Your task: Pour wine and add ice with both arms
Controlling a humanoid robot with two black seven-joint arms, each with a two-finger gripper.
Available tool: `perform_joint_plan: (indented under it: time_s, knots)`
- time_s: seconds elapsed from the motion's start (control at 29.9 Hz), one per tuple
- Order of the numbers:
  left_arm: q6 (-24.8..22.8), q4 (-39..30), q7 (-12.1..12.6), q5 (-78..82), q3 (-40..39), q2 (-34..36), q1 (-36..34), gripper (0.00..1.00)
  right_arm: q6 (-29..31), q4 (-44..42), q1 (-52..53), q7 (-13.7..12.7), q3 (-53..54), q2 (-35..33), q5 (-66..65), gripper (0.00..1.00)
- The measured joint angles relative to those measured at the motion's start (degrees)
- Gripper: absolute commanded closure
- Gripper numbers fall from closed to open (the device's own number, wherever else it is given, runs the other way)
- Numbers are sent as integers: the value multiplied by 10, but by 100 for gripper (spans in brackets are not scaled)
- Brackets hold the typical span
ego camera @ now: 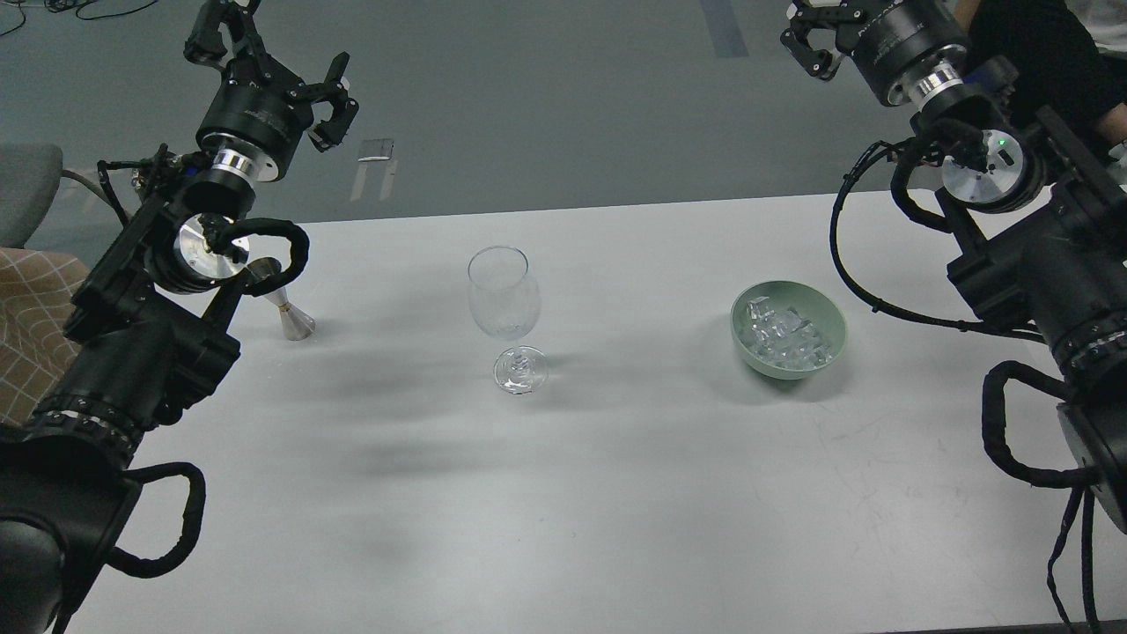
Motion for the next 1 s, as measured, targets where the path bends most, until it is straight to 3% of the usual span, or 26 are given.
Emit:
perform_joint_plan:
  time_s: [0.5, 0.8, 1.0]
  knots:
    - [-16, -4, -8, -10, -7, 8, -1, 2, 9, 3, 3, 0, 1, 0, 1, 0]
    - [-59, -3, -34, -12, -12, 8, 2, 2, 7, 2, 3, 2, 1, -2, 1, 0]
    - [-47, 4, -34, -11, -11, 4, 0, 2, 6, 3, 4, 2, 1, -3, 1, 0]
